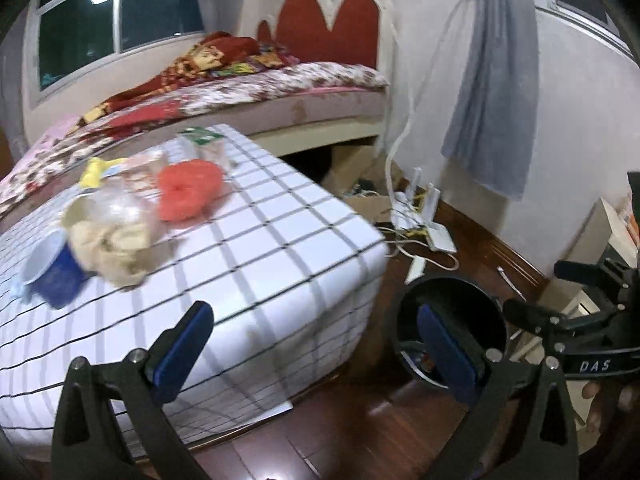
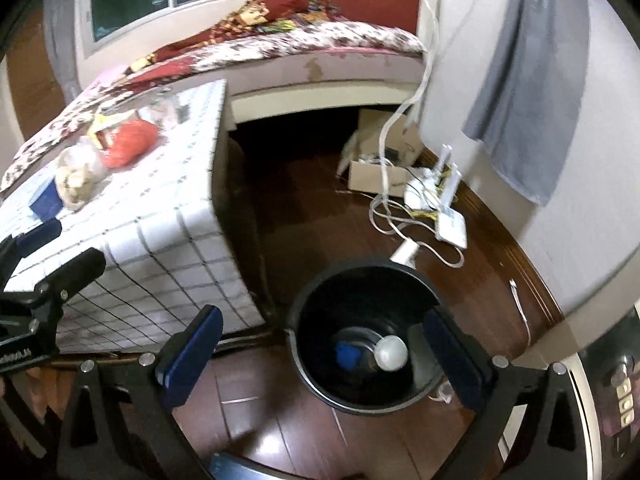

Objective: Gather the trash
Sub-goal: 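Move both tools back over the table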

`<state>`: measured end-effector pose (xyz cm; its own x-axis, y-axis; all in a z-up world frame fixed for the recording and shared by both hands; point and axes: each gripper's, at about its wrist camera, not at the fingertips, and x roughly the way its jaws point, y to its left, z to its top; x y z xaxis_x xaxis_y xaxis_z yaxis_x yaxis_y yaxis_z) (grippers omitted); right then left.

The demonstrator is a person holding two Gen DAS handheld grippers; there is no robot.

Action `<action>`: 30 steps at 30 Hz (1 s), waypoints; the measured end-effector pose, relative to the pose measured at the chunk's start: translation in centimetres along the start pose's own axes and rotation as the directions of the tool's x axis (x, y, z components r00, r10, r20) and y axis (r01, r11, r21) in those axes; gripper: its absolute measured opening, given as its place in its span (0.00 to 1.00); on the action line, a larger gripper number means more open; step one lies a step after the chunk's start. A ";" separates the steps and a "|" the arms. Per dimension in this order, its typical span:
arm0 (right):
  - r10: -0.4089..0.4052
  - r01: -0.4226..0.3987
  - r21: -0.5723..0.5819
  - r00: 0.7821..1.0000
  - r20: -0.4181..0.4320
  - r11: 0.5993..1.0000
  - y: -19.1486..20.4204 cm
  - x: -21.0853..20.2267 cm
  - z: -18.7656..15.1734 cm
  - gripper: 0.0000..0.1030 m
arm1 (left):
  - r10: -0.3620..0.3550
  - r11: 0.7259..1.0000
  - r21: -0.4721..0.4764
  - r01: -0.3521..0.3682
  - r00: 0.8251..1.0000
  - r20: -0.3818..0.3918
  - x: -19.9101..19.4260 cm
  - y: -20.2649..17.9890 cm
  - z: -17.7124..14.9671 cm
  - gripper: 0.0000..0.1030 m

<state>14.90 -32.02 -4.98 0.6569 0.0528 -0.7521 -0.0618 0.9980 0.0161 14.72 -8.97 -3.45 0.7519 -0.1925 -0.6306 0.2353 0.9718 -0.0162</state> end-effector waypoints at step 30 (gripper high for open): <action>0.303 -0.266 -0.277 0.948 0.101 0.923 21.9 1.5 7.0 0.99 | 0.345 0.893 -0.301 -0.334 0.938 -0.018 -6.7 23.2 -5.2 0.99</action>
<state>19.76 -9.85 -1.12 0.6796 0.3564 -0.6412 -0.4402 0.8973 0.0321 11.94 15.58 -3.70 0.7756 0.1569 -0.6114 -0.2264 0.9733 -0.0375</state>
